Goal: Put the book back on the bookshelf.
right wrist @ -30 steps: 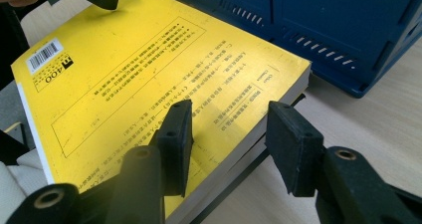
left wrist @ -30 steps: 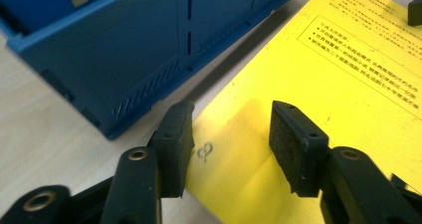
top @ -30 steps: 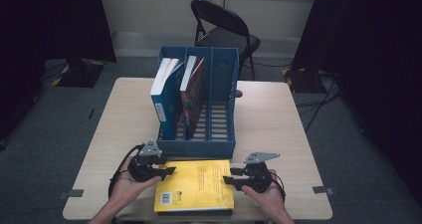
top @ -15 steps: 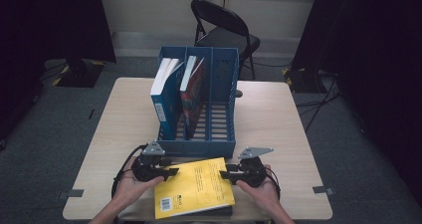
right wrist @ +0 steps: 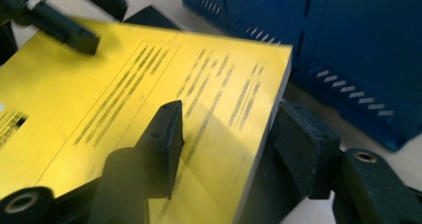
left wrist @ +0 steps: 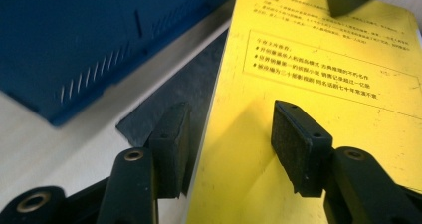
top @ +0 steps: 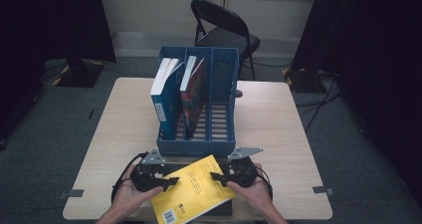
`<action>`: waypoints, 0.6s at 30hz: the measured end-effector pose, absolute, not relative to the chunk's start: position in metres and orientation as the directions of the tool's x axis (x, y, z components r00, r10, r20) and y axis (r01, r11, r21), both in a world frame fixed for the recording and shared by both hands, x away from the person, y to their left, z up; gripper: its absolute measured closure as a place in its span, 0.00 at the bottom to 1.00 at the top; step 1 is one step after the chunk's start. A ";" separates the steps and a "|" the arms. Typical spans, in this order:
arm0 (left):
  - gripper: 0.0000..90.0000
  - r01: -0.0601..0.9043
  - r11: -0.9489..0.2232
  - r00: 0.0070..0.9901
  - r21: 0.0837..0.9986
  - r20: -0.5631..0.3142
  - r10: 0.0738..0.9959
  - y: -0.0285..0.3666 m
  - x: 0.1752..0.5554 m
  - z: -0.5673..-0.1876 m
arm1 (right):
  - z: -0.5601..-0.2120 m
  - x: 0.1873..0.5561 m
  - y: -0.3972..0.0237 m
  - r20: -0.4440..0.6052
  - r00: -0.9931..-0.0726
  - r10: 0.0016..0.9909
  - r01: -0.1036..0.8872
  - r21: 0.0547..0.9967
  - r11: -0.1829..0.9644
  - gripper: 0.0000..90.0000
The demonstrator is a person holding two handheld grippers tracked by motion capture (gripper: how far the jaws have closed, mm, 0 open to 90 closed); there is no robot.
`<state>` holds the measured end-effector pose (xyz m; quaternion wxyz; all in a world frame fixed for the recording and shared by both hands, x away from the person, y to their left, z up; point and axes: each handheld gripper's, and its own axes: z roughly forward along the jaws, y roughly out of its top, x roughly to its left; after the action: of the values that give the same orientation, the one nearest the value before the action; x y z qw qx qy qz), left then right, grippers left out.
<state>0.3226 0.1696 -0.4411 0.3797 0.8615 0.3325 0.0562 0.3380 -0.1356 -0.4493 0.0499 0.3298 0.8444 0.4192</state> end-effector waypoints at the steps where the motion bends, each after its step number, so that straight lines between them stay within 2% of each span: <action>1: 0.54 0.556 -0.474 0.760 0.682 -0.186 0.623 0.169 0.325 -0.442 | -0.449 0.334 -0.138 0.189 -0.781 0.595 0.513 0.738 0.439 0.49; 4: 0.51 0.586 -0.451 0.749 0.673 -0.239 0.617 0.170 0.333 -0.445 | -0.448 0.321 -0.148 0.189 -0.780 0.597 0.516 0.735 0.441 0.48; 10: 0.49 0.588 -0.438 0.751 0.680 -0.258 0.608 0.163 0.339 -0.447 | -0.451 0.294 -0.172 0.197 -0.770 0.607 0.525 0.736 0.427 0.48; 18: 0.48 0.535 -0.443 0.765 0.719 -0.189 0.616 0.156 0.338 -0.448 | -0.454 0.281 -0.180 0.205 -0.774 0.599 0.523 0.739 0.424 0.48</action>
<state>0.3381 0.1564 -0.4477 0.4041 0.8481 0.3391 0.0501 0.2807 -0.1796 -0.4538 0.0448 0.3329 0.8427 0.4208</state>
